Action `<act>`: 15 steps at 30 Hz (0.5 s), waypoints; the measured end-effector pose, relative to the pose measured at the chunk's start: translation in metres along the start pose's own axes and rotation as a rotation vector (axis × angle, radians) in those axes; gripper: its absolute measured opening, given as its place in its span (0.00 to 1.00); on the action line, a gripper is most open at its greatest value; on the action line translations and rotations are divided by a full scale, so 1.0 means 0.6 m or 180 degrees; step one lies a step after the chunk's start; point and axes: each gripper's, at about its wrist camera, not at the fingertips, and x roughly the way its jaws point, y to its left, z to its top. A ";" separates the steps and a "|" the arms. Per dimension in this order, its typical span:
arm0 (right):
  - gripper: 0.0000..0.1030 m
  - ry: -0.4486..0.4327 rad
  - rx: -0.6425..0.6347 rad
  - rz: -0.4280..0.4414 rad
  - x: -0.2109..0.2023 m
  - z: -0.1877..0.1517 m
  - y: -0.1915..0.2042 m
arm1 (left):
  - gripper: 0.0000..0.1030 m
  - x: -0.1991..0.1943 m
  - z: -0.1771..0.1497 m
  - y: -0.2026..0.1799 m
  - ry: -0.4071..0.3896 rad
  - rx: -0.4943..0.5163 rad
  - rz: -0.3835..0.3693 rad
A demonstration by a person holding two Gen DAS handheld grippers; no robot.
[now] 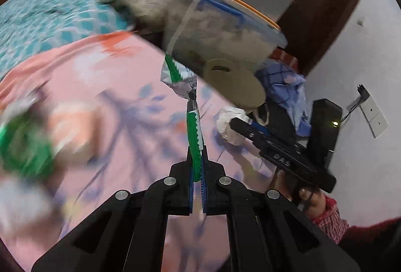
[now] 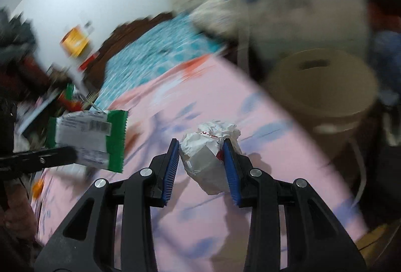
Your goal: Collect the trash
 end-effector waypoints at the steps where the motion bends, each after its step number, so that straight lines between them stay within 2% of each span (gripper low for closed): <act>1: 0.37 -0.0049 0.0057 -0.0070 -0.004 0.011 -0.021 | 0.04 0.026 0.022 -0.013 0.0009 0.0064 -0.0018; 4: 0.37 -0.0185 0.0220 -0.0361 -0.011 0.051 -0.099 | 0.04 0.118 0.088 -0.051 0.0112 0.0161 -0.0093; 6: 0.37 -0.0166 0.0296 -0.0499 -0.002 0.074 -0.149 | 0.04 0.180 0.125 -0.071 0.0237 0.0156 -0.0184; 10: 0.38 -0.0053 0.0503 -0.0508 0.022 0.096 -0.215 | 0.04 0.272 0.178 -0.104 0.0423 0.0089 -0.0280; 12: 0.40 -0.0029 0.0496 -0.0525 0.032 0.104 -0.223 | 0.04 0.313 0.198 -0.119 0.0461 0.0094 -0.0256; 13: 0.46 -0.0023 0.0494 -0.0534 0.038 0.106 -0.225 | 0.08 0.333 0.206 -0.125 0.0474 0.0080 -0.0211; 14: 0.56 -0.0024 0.0505 -0.0551 0.042 0.109 -0.229 | 0.17 0.344 0.211 -0.127 0.0491 0.0079 -0.0199; 15: 0.59 -0.0068 0.0537 -0.0580 0.040 0.109 -0.234 | 0.25 0.358 0.215 -0.131 0.0517 0.0086 -0.0168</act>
